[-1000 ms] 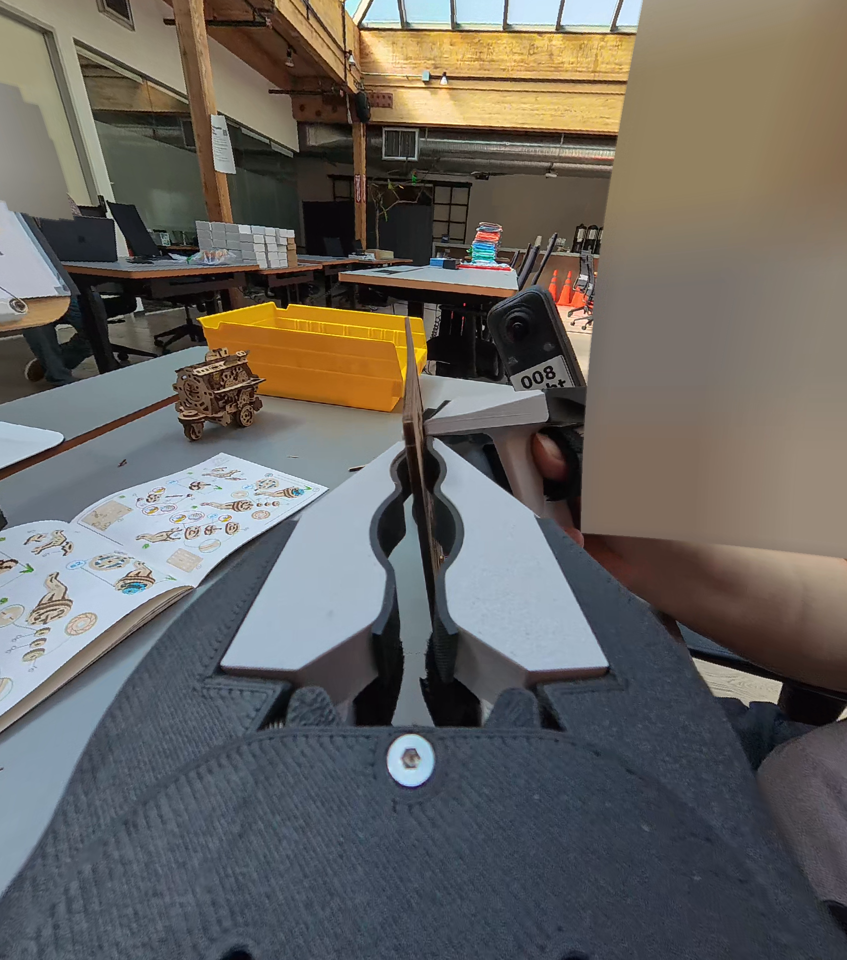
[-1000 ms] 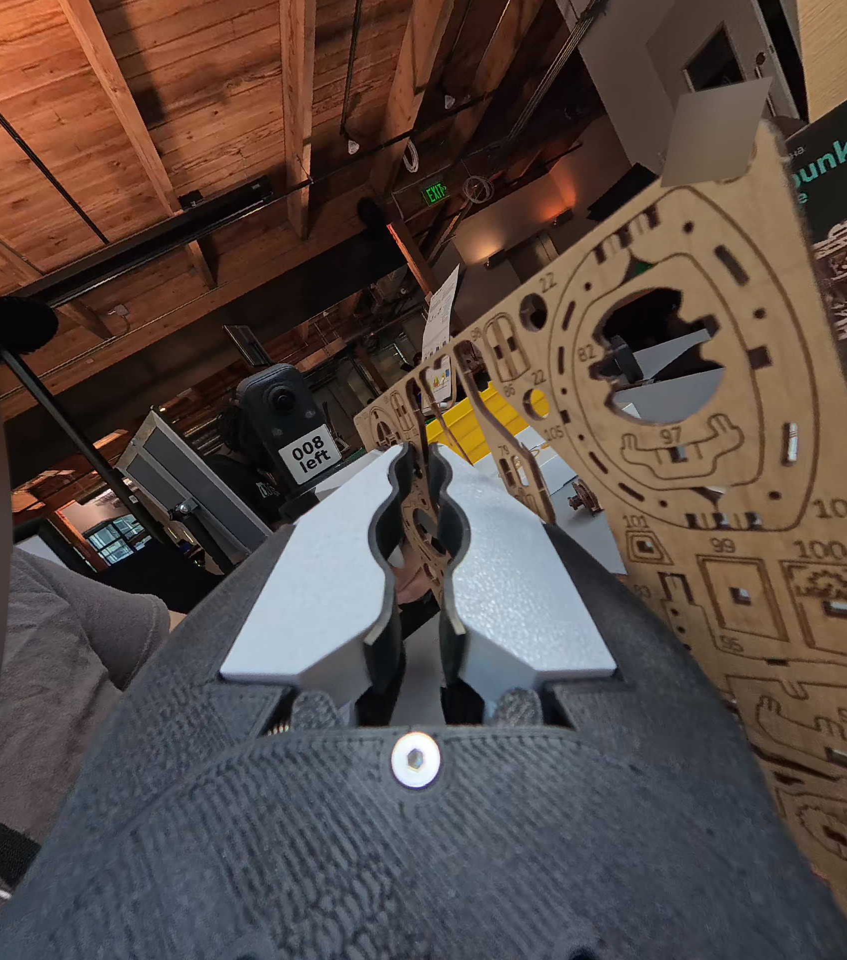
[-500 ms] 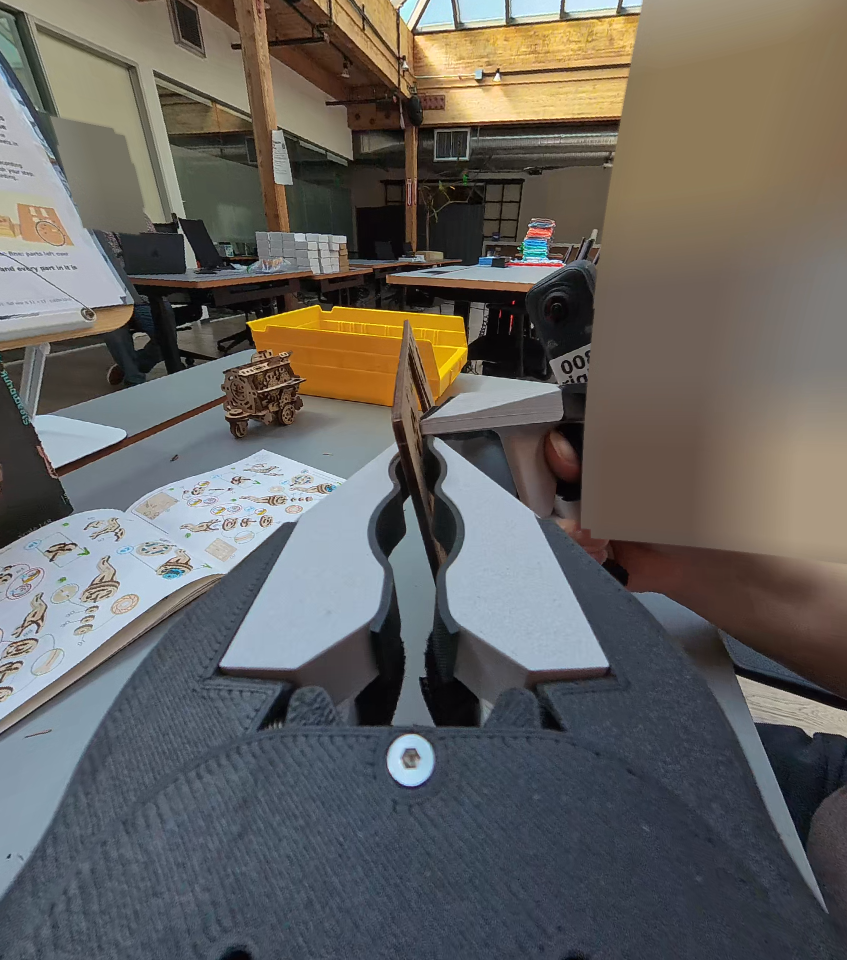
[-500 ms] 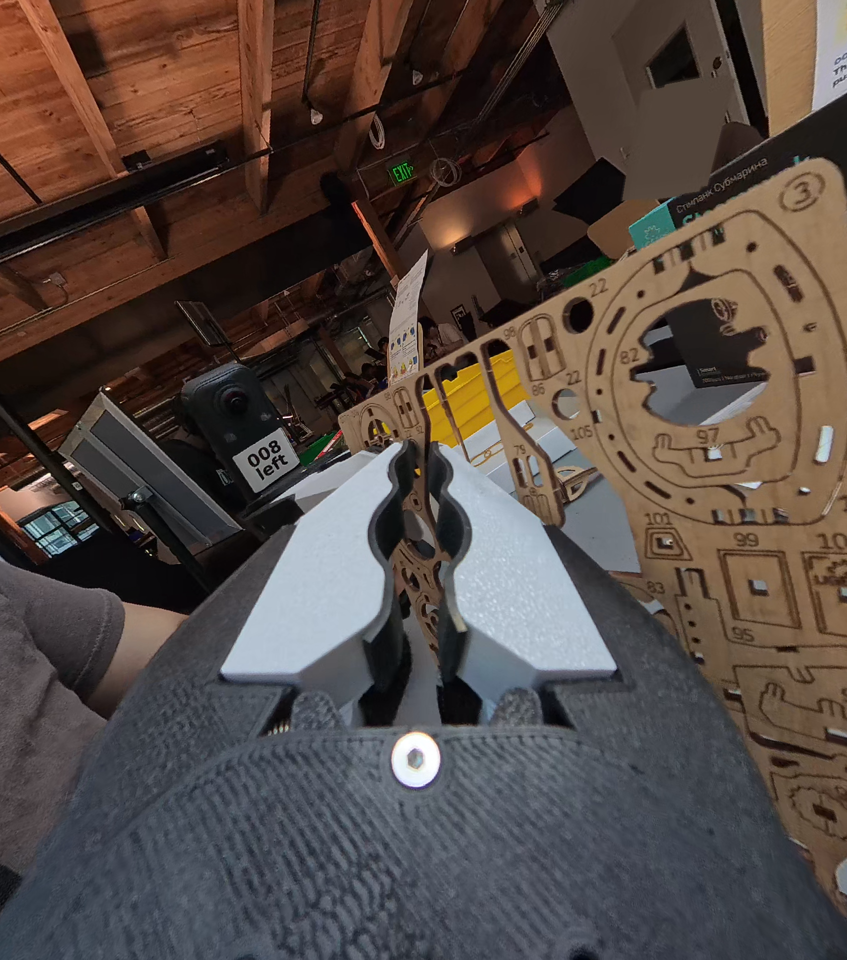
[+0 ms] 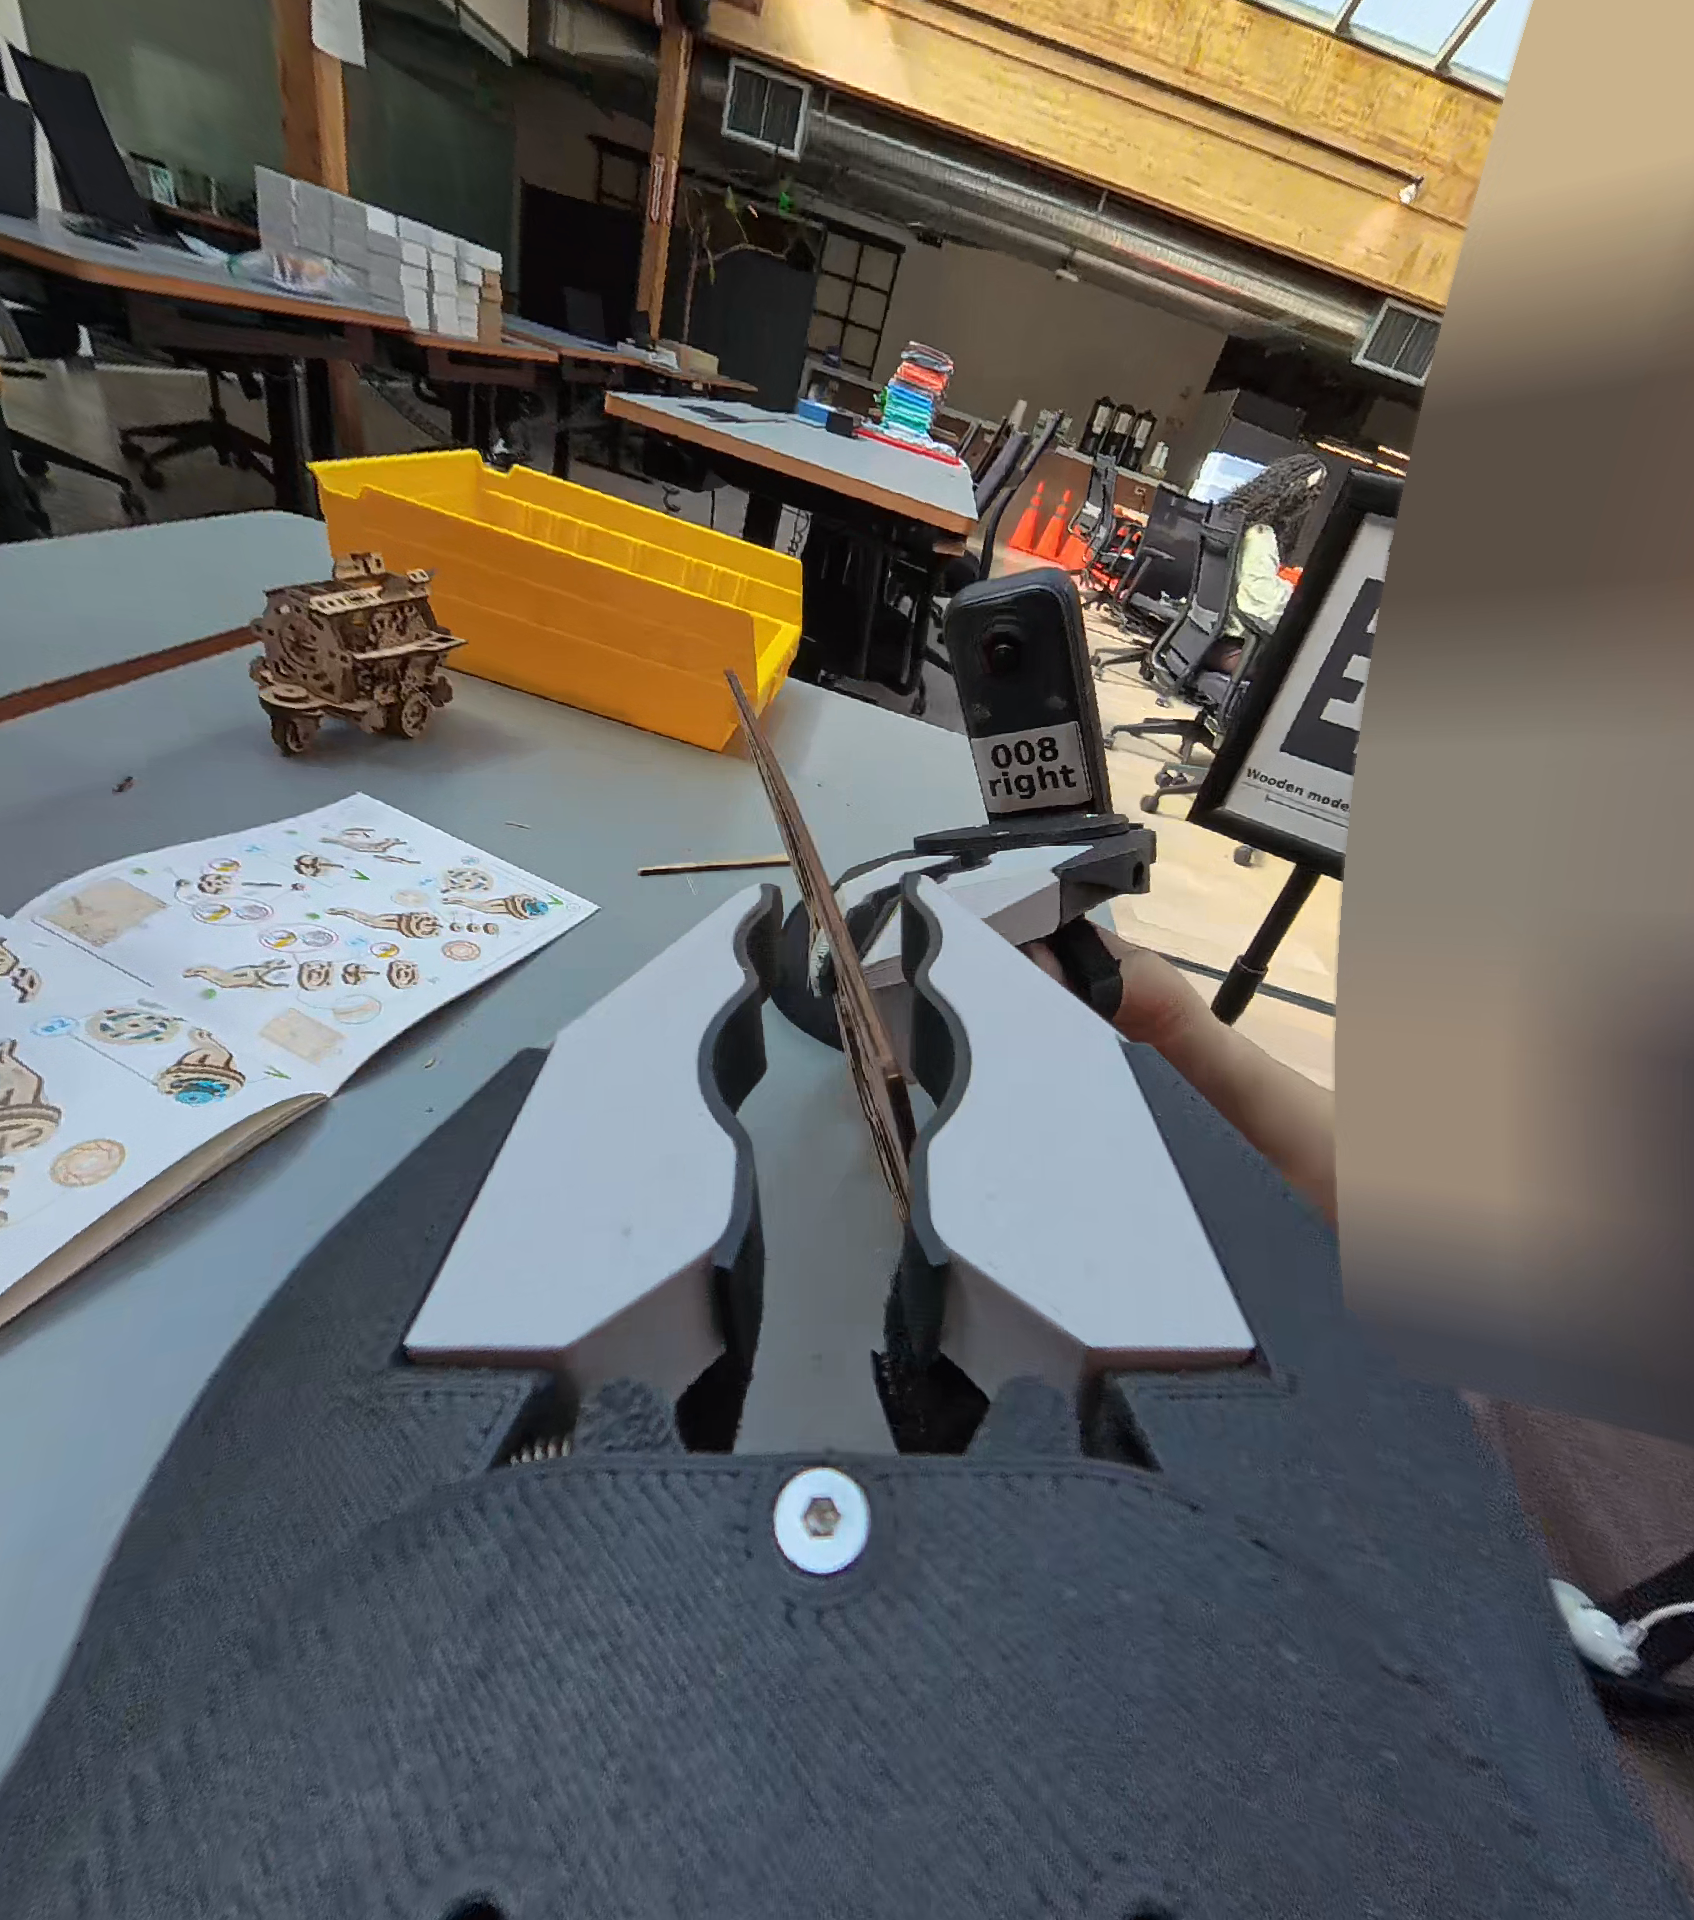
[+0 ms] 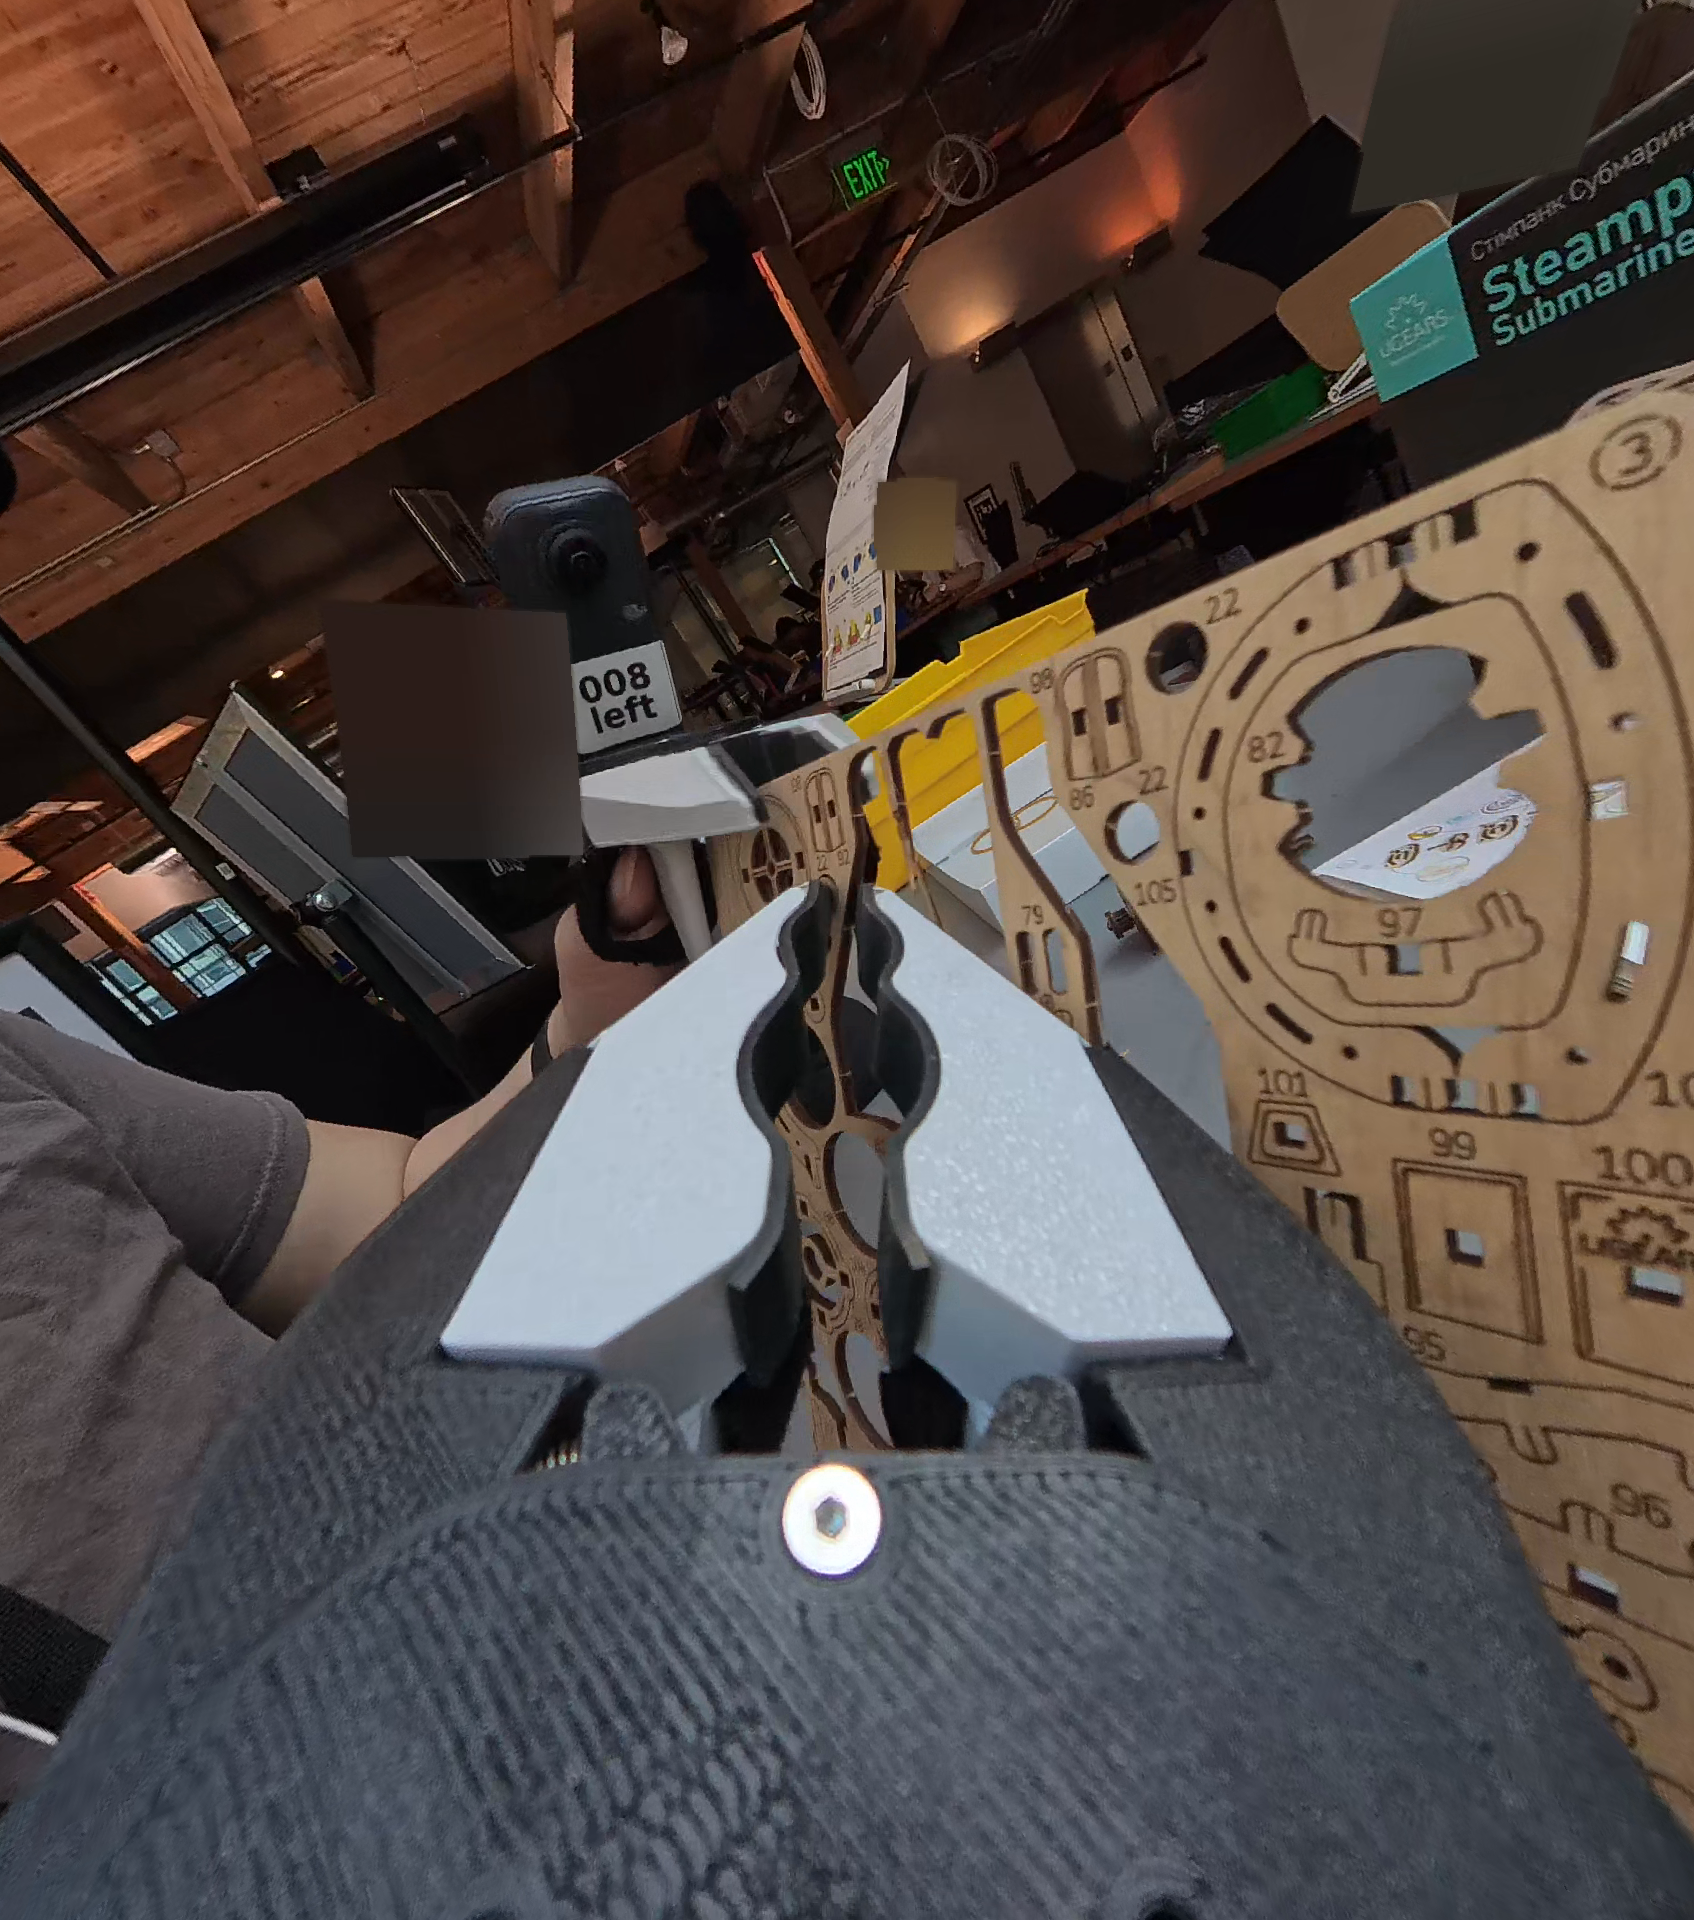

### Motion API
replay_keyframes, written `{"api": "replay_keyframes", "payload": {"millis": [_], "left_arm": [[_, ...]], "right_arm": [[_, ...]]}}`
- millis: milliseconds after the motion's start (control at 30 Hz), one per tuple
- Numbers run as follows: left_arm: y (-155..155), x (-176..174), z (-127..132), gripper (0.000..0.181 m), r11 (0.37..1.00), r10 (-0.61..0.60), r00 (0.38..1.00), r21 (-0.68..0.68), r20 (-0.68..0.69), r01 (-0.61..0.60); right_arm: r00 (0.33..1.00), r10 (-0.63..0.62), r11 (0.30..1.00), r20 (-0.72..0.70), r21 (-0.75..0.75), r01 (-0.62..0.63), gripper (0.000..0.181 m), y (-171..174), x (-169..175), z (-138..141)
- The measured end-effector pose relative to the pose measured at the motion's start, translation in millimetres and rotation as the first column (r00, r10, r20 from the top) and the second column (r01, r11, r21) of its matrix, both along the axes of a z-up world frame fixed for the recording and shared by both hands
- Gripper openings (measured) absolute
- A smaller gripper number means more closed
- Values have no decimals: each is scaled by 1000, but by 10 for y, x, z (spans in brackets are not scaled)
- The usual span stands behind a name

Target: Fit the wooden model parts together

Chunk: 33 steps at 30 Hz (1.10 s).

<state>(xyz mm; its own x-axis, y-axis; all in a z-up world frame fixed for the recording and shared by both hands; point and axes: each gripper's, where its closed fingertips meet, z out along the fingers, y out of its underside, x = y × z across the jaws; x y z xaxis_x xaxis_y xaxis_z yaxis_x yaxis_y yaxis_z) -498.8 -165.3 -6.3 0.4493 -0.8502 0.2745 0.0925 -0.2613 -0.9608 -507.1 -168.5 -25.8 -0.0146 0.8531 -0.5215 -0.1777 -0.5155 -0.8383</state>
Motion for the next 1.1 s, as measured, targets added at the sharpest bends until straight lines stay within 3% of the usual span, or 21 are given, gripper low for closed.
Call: {"api": "replay_keyframes", "payload": {"millis": [100, 300, 467, 1100], "left_arm": [[37, -28, -22, 5, 999, -11, 1000, -52, 19, 12], [83, -86, -88, 7, 995, 2, 1000, -103, 19, 0], [89, -113, -187, 7, 988, -10, 1000, -152, 1, 10], [124, -151, -271, 4, 983, 33, 999, -178, -16, -36]], "right_arm": [[1000, 4, 1000, 3, -8, -4, 4, 18, -29, -12], [1000, 16, 997, -15, -77, -17, 4, 64, -87, -61], [999, 2, 999, 41, -44, 0, 4, 73, -120, -131], [998, -25, 997, 57, -68, 29, 4, 110, -139, -188]]}}
